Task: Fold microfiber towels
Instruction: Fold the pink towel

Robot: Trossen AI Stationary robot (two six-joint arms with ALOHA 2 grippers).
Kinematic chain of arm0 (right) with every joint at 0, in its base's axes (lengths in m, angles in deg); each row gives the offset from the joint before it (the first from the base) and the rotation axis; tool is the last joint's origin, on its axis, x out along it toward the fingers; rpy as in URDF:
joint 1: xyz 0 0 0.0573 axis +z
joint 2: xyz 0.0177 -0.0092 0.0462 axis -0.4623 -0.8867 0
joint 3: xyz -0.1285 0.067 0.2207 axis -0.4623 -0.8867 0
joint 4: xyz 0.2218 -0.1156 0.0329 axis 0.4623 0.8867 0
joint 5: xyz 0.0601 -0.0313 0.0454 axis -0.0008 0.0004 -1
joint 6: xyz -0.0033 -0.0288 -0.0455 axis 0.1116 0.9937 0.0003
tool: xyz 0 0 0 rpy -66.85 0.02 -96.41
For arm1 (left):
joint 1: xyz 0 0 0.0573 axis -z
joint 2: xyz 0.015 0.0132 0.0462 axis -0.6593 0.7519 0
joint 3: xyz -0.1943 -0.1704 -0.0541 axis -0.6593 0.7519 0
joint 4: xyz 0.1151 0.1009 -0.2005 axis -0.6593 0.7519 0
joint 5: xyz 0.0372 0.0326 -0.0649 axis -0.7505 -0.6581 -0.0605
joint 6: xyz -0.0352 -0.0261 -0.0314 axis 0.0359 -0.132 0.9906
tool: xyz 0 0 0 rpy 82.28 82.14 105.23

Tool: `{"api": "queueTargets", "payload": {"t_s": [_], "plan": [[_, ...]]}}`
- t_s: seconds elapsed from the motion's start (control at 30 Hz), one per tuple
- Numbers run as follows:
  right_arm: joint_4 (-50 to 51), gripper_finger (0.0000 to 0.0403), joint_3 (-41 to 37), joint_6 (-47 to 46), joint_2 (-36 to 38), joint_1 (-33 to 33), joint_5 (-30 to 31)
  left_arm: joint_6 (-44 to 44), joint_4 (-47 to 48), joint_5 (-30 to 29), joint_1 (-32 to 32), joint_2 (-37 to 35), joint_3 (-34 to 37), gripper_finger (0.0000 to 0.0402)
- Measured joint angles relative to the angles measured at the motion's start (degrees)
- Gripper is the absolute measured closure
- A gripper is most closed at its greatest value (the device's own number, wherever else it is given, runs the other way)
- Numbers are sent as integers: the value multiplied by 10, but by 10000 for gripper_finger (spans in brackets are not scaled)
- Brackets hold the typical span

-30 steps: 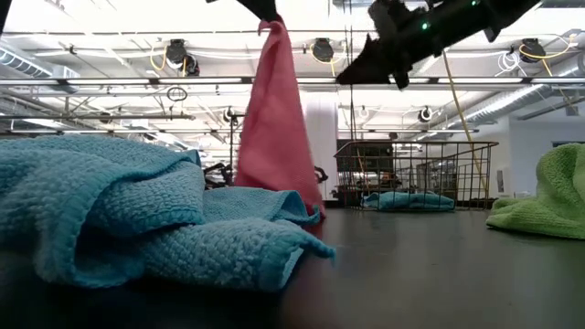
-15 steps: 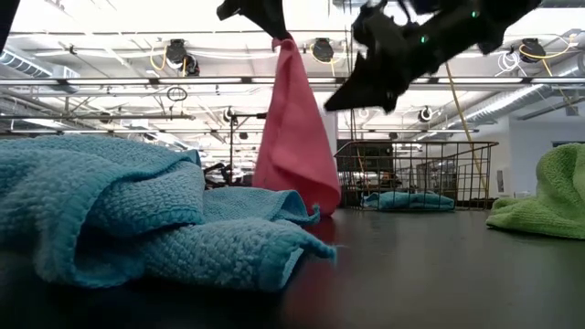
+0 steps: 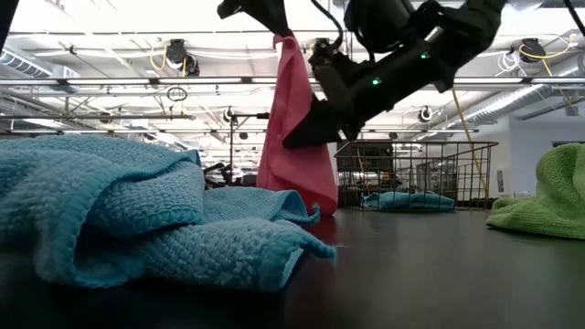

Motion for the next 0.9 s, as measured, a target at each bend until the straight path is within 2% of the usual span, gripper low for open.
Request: {"api": "queueTargets", "payload": {"t_s": [0.33, 0.6, 0.9], "plan": [[139, 403, 4, 118, 142, -57, 115, 46, 88, 46, 61, 0, 0, 398], [157, 403, 3, 133, 197, -94, 116, 55, 69, 51, 91, 0, 0, 399], [166, 403, 3, 100, 198, -78, 97, 35, 39, 14, 81, 0, 0, 398]]}}
